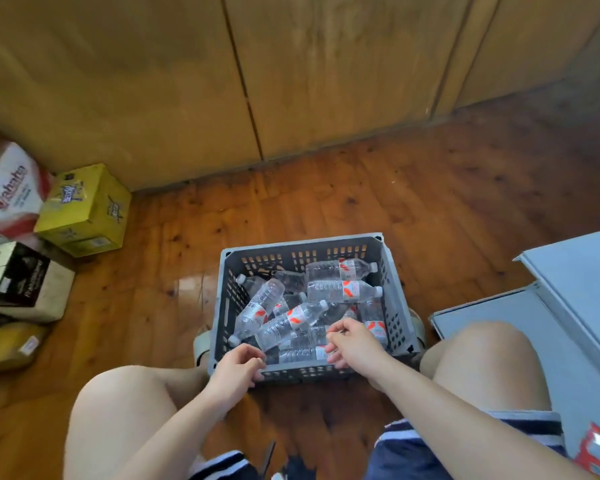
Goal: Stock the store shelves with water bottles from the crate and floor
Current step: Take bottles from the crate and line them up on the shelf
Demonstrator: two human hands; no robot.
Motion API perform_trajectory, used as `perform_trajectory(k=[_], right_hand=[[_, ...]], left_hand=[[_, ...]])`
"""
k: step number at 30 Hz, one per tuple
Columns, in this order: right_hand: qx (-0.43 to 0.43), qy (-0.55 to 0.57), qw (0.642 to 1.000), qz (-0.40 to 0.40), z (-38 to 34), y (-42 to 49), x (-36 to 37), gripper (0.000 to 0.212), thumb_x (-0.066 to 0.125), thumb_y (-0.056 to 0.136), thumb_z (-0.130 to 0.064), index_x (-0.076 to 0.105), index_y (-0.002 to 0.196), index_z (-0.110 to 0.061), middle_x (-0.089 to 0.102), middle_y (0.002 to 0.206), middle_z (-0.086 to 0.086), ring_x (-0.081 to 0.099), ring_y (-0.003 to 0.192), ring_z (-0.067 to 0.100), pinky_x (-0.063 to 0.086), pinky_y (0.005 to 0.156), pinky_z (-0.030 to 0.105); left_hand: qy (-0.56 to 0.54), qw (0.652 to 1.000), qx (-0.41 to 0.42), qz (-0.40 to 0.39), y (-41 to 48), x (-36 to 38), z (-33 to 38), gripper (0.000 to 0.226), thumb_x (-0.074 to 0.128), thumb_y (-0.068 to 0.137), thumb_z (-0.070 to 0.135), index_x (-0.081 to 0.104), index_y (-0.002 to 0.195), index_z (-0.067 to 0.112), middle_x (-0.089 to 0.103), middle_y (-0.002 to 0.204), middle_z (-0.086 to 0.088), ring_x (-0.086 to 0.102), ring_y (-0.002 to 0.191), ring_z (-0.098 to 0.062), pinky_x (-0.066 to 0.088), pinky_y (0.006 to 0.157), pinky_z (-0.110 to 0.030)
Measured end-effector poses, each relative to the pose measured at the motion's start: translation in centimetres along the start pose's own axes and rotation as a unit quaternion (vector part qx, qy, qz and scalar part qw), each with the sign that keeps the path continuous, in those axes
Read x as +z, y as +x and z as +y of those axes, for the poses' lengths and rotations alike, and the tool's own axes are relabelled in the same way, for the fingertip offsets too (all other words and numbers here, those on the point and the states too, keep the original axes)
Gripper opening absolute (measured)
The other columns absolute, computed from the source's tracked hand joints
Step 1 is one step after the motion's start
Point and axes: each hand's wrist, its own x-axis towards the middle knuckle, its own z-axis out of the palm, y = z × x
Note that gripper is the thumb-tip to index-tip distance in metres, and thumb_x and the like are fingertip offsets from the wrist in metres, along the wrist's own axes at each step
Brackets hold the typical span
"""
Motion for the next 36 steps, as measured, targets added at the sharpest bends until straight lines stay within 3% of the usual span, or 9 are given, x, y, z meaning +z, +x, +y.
perform_trajectory(k=[8,14,18,21,25,28,31,34,36], right_hand=[[0.092,-0.078,0.993,-0.011,-0.1,9.6,4.4,0.008,0.050,0.100,-0.015,0.057,0.103,-0.013,0.066,0.088,0.012,0.063,0.068,0.020,0.052,0.059,0.031],[0.131,-0.134,0.981,-0.045,0.5,16.6,7.7,0.009,0.050,0.100,-0.012,0.053,0.096,-0.018,0.062,0.106,0.008,0.063,0.075,0.019,0.044,0.045,0.016],[0.115,-0.179,0.975,-0.060,0.2,20.2,9.3,0.008,0.052,0.100,-0.017,0.054,0.097,-0.024,0.067,0.100,0.011,0.069,0.086,0.028,0.050,0.061,0.031],[0.119,-0.195,0.971,-0.072,0.0,21.7,10.0,0.009,0.051,0.098,-0.018,0.053,0.101,-0.027,0.063,0.093,0.003,0.069,0.081,0.025,0.047,0.059,0.031],[0.093,-0.231,0.966,-0.074,-0.8,21.7,9.8,0.014,0.048,0.099,-0.016,0.053,0.110,-0.023,0.065,0.100,0.009,0.065,0.072,0.023,0.046,0.054,0.028],[0.015,-0.300,0.951,-0.073,-1.7,19.8,9.0,0.025,0.050,0.099,-0.013,0.050,0.123,-0.020,0.063,0.109,0.005,0.058,0.074,0.017,0.049,0.061,0.029],[-0.090,-0.388,0.915,-0.061,-2.9,16.6,7.4,0.050,0.056,0.098,-0.015,0.039,0.144,-0.025,0.044,0.144,-0.005,0.057,0.112,0.019,0.050,0.093,0.036],[-0.168,-0.442,0.880,-0.051,-3.4,12.7,5.6,0.075,0.059,0.096,-0.017,0.019,0.158,-0.027,0.017,0.164,-0.007,0.024,0.149,0.018,0.025,0.119,0.033],[-0.210,-0.468,0.857,-0.036,-3.4,10.1,4.4,0.084,0.061,0.096,-0.024,0.007,0.161,-0.029,0.000,0.168,-0.009,0.002,0.155,0.014,0.002,0.123,0.030]], left_hand=[[0.140,0.990,-0.014,0.026,8.7,-1.5,-0.6,0.010,0.057,0.094,0.014,0.062,0.101,0.018,0.067,0.101,-0.001,0.062,0.089,-0.017,0.048,0.073,-0.029],[0.272,0.962,0.029,0.025,18.1,-1.8,-1.3,0.060,0.068,0.092,0.025,0.041,0.144,0.010,0.043,0.142,-0.006,0.048,0.129,-0.024,0.042,0.106,-0.033],[0.295,0.955,-0.022,-0.020,23.2,-1.5,-2.1,0.078,0.062,0.096,0.031,0.020,0.155,0.005,0.032,0.156,-0.014,0.036,0.143,-0.031,0.034,0.116,-0.039],[0.305,0.949,-0.062,-0.045,24.8,-0.8,-3.0,0.077,0.058,0.098,0.027,0.014,0.157,0.005,0.035,0.154,-0.019,0.039,0.139,-0.034,0.038,0.113,-0.041],[0.305,0.951,-0.039,-0.026,24.4,-0.5,-3.2,0.066,0.058,0.096,0.033,0.031,0.149,0.005,0.047,0.140,-0.015,0.049,0.125,-0.030,0.043,0.100,-0.035],[0.231,0.968,-0.087,-0.048,22.7,-0.5,-1.4,0.061,0.063,0.089,0.048,0.052,0.128,0.003,0.062,0.120,-0.011,0.060,0.097,-0.023,0.047,0.076,-0.031],[0.030,0.985,-0.163,-0.055,19.4,-1.5,1.3,0.053,0.071,0.076,0.056,0.065,0.098,0.008,0.068,0.097,-0.007,0.061,0.080,-0.023,0.045,0.073,-0.033],[-0.129,0.966,-0.175,-0.139,14.6,-2.8,3.5,0.061,0.072,0.076,0.057,0.067,0.117,0.013,0.074,0.107,-0.012,0.073,0.085,-0.030,0.059,0.080,-0.037],[-0.189,0.948,-0.159,-0.200,10.7,-3.7,5.4,0.048,0.062,0.094,0.048,0.059,0.127,0.014,0.070,0.113,-0.020,0.071,0.078,-0.032,0.059,0.065,-0.035]])
